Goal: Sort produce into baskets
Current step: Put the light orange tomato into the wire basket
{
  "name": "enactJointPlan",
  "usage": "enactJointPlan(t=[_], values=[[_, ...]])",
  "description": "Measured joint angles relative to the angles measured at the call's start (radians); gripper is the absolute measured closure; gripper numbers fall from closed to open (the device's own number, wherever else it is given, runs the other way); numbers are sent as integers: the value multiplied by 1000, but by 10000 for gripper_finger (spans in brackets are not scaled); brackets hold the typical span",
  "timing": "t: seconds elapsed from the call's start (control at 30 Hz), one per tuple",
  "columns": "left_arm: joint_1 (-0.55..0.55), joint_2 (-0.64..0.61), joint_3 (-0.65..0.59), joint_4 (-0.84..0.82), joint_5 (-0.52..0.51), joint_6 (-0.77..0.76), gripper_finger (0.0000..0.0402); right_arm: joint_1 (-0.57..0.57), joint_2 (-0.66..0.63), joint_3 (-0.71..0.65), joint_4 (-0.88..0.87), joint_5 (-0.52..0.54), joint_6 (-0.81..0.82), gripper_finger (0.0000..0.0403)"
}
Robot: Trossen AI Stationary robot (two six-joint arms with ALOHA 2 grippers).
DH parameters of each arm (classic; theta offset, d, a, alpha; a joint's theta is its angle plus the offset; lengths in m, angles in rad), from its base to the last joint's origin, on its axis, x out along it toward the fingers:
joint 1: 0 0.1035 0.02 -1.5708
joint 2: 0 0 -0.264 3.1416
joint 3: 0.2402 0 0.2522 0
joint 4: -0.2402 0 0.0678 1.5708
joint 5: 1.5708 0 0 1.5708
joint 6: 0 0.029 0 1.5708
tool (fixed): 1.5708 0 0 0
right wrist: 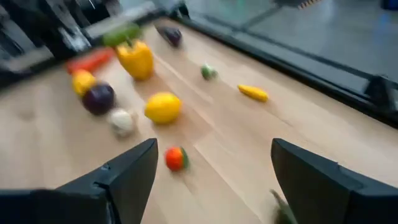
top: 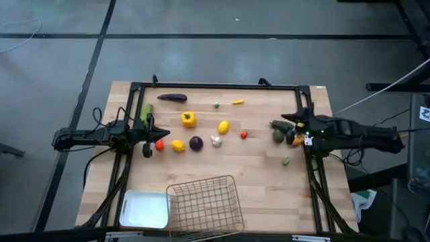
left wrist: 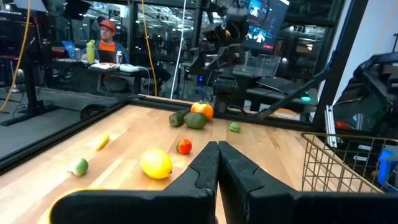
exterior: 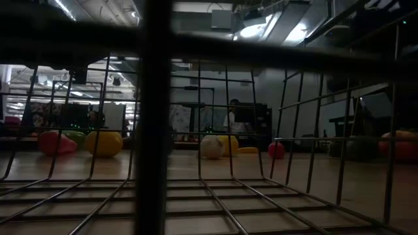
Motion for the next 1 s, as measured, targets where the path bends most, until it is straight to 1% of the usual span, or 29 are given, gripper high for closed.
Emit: enactJointPlan(t=[0.23, 0.37, 0.47, 0.57, 0.73, 0.8, 1.0], values=[[0, 0, 0, 0, 0, 0, 396, 0, 231, 238, -332, 15, 26, 91], [0, 0, 0, -4, 0, 0, 396, 0, 346, 356, -494, -18, 26, 91], [0, 0, 0, -9, 0, -25, 396, 0, 409, 413, -580, -42, 26, 91], [0, 0, 0, -8, 0, -37, 396, 0, 458, 438, -647, -80, 26, 91], [0, 0, 0, -8, 0, -27, 396, -18, 530, 439, -740, -158, 20, 91], [0, 0, 0, -8, 0, -34, 396, -51, 555, 439, -771, -186, -8, 91], [0, 0, 0, -8, 0, -27, 396, -196, 627, 439, -777, -271, -185, 91]])
